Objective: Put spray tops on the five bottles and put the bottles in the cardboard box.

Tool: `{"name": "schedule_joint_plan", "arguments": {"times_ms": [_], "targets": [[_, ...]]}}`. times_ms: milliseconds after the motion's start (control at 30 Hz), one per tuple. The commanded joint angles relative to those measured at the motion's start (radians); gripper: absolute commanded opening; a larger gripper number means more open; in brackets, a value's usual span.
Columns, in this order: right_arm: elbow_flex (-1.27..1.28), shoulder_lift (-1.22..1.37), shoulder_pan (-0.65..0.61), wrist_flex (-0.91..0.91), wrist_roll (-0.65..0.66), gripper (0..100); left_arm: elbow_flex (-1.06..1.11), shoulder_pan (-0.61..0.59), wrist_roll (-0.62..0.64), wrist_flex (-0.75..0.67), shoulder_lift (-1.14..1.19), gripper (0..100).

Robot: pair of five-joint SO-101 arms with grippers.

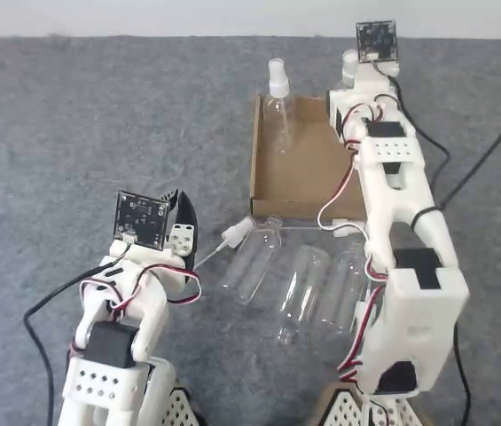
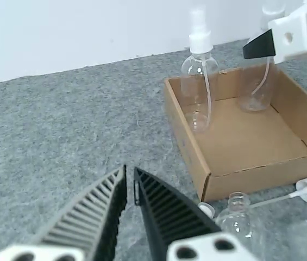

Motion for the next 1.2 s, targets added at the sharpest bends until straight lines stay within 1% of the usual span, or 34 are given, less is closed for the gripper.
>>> {"name": "schedule_joint_plan", "arguments": {"times_ms": [0,1167], "targets": [[-0.077,0.007,0.007,-0.067,-0.015,0.6,-0.007,-0.005,0.009,-0.023,-0.009,1],[-0.075,0.024,-0.002,-0.056,-0.009,0.7,-0.007,-0.005,0.006,-0.023,-0.011,1]]}}
